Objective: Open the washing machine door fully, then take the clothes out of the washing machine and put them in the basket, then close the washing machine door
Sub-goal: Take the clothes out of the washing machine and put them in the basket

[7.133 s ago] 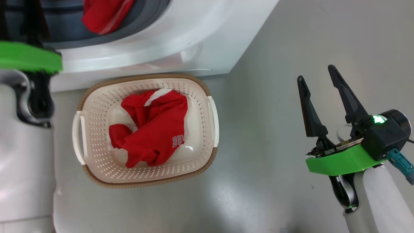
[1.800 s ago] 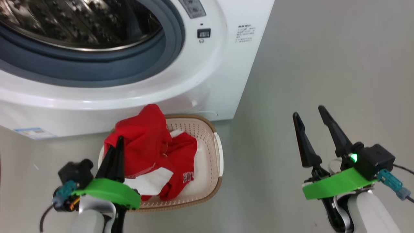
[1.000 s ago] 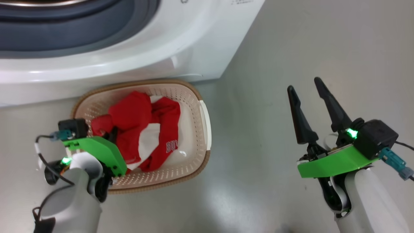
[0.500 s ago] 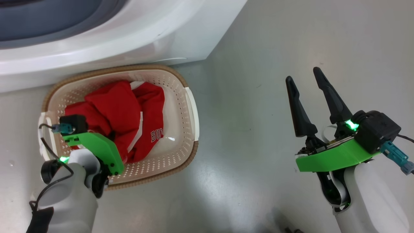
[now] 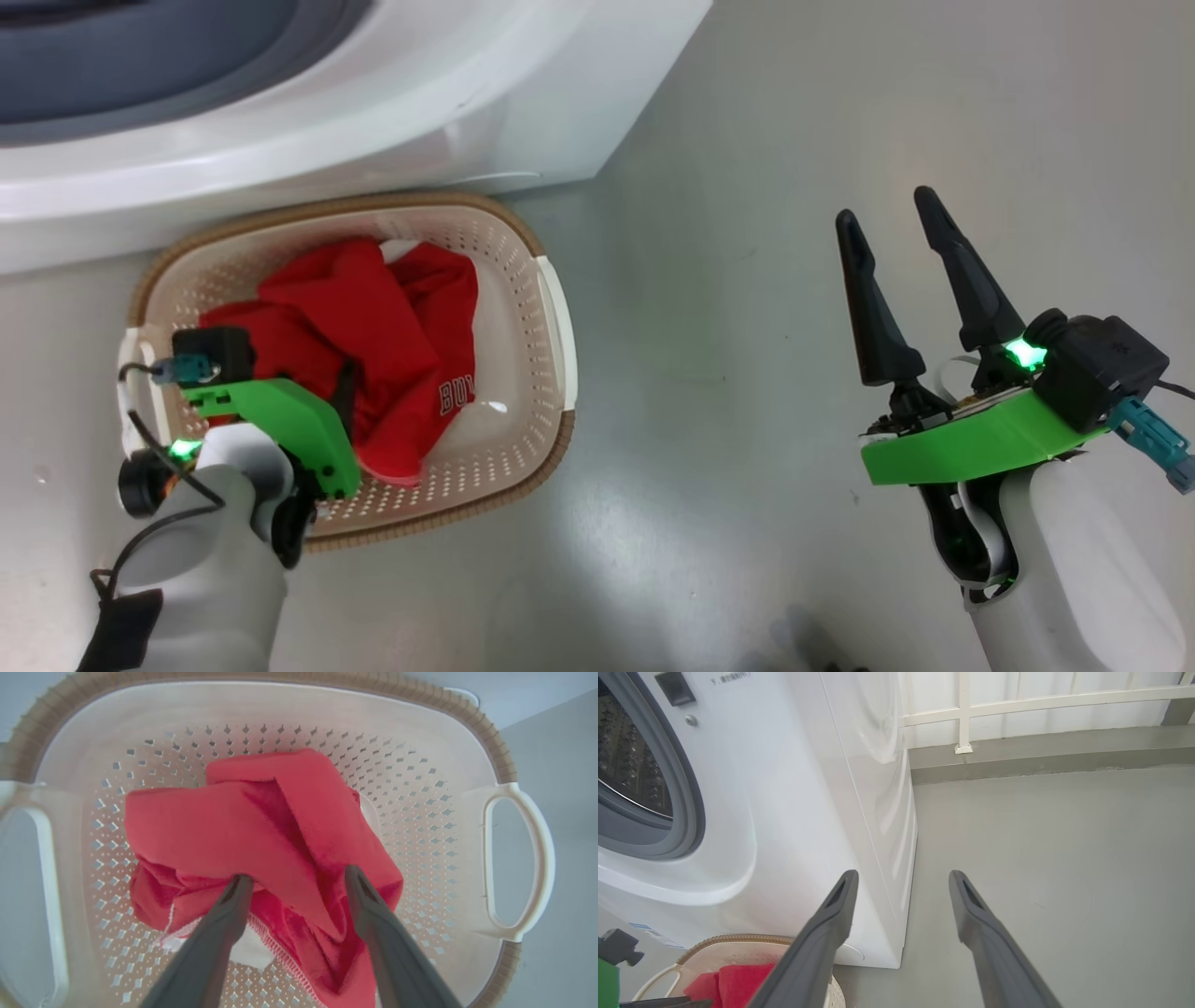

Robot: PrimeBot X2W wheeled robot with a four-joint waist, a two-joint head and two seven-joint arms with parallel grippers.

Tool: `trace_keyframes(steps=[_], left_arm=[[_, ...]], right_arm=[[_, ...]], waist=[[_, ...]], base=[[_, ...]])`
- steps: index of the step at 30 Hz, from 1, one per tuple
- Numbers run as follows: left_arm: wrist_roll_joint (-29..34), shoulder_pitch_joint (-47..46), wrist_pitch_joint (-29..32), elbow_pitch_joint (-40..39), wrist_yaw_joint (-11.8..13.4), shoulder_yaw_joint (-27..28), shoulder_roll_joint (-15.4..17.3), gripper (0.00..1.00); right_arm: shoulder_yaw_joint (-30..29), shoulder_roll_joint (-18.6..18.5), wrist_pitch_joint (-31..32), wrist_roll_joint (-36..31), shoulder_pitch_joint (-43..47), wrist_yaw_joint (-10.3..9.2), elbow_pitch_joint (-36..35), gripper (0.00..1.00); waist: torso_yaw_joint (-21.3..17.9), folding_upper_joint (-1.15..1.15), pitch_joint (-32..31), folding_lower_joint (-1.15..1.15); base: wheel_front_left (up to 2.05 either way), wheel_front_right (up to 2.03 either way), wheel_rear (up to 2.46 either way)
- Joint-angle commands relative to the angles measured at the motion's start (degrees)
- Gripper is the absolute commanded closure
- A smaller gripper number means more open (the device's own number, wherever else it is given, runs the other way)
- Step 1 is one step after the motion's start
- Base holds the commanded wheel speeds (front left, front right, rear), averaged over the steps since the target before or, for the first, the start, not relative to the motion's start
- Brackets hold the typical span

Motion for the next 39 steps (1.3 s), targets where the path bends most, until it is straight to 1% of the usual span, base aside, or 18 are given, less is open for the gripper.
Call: trace_keyframes(steps=[1,7,13,17,21,25,27,33,35,39], left_arm=[[-0.03,1.26,-2.27,-1.05,-0.33,0.64,1.21,0.00],[-1.57,3.80,-8.82,-5.56,-0.36,-1.49,-0.34,0.00],[-3.24,6.87,-11.56,-11.31,-0.36,-3.13,-0.63,0.00],[-3.86,8.84,-12.05,-15.11,-0.37,-2.82,-0.49,0.00],[-2.64,12.17,-12.17,-23.02,0.18,-0.61,0.38,0.00],[-0.43,17.10,-12.18,-33.77,2.25,3.85,0.46,0.00],[0.71,19.82,-12.19,-38.43,2.88,5.85,0.22,0.00],[4.91,26.01,-12.19,-49.38,3.90,9.40,-0.43,0.00],[7.45,27.64,-12.19,-52.36,4.59,9.78,-0.23,0.00],[10.45,30.66,-12.20,-57.62,5.31,10.84,-0.46,0.00]], right_arm=[[0.74,0.01,-0.36,-0.25,0.58,0.28,-0.82,0.00],[-0.23,0.01,-0.36,-1.31,1.23,0.28,0.03,0.00],[-1.08,0.01,-0.36,-2.80,2.18,0.28,0.84,0.00],[-1.49,0.01,-0.36,-3.45,2.75,0.28,1.35,0.00],[-2.12,0.01,-0.36,-4.25,3.55,0.28,1.76,0.00],[-2.32,0.01,-0.36,-5.19,4.22,0.28,2.12,0.00],[-2.35,0.01,-0.36,-5.53,4.52,0.28,2.25,0.00],[-2.68,0.01,-0.36,-6.51,5.56,0.28,2.28,0.00],[-3.32,0.01,-0.36,-6.95,6.02,0.28,2.31,0.00],[-4.31,0.01,-0.36,-7.46,7.03,0.28,2.64,0.00]], waist=[[0.68,0.00,-1.34,0.00],[2.38,0.00,-4.69,0.00],[4.35,0.00,-8.59,0.00],[5.18,0.00,-10.63,0.00],[6.07,0.00,-13.21,0.00],[6.32,0.00,-15.43,0.00],[6.34,0.00,-16.46,0.00],[6.48,0.00,-19.07,0.00],[6.62,0.00,-19.93,0.00],[6.90,0.00,-21.90,0.00]], base=[[0.00,0.00,0.00],[0.00,0.00,0.00],[0.00,0.00,0.00],[0.00,0.00,0.00],[0.00,0.00,0.00],[0.00,0.00,0.00],[0.00,0.00,0.00],[0.00,0.00,0.00],[0.00,0.00,0.00],[0.00,0.00,0.00]])
